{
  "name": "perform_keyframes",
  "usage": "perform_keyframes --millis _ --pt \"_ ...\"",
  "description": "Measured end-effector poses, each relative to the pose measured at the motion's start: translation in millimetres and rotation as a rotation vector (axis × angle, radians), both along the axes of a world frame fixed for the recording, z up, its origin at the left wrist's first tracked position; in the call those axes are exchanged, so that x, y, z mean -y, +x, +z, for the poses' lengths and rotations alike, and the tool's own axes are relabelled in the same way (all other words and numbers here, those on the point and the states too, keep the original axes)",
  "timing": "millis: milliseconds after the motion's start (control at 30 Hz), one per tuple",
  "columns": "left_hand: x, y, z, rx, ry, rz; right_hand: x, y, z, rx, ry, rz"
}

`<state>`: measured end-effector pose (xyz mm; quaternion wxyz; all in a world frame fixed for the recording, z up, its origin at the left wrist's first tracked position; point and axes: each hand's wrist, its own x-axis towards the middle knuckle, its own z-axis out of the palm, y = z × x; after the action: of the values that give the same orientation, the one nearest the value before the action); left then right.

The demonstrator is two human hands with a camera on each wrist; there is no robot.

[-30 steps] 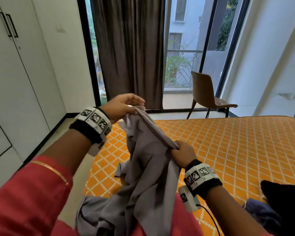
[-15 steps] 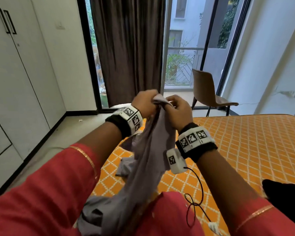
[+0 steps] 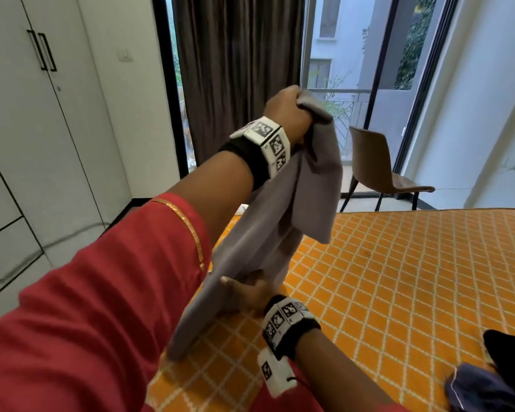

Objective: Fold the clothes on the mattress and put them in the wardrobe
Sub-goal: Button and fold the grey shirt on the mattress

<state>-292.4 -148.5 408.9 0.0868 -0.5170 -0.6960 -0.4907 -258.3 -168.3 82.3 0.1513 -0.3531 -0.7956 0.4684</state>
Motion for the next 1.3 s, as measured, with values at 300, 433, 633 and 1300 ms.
perform_keyframes --millis 300,433,633,1300 --pt "37 -60 5 0.386 0.162 -0.099 -61 66 45 -0.222 -0.488 -0.112" --pt "85 -113 -21 0.49 0.075 0.052 -127 175 83 -0.253 -0.059 -0.428" --pt "132 -127 -121 0.716 0.095 -0.034 -164 264 132 -0.481 0.253 -0.577" --pt "120 -128 -364 1.34 -0.005 0.248 -233 169 -107 0.466 0.129 -0.382"
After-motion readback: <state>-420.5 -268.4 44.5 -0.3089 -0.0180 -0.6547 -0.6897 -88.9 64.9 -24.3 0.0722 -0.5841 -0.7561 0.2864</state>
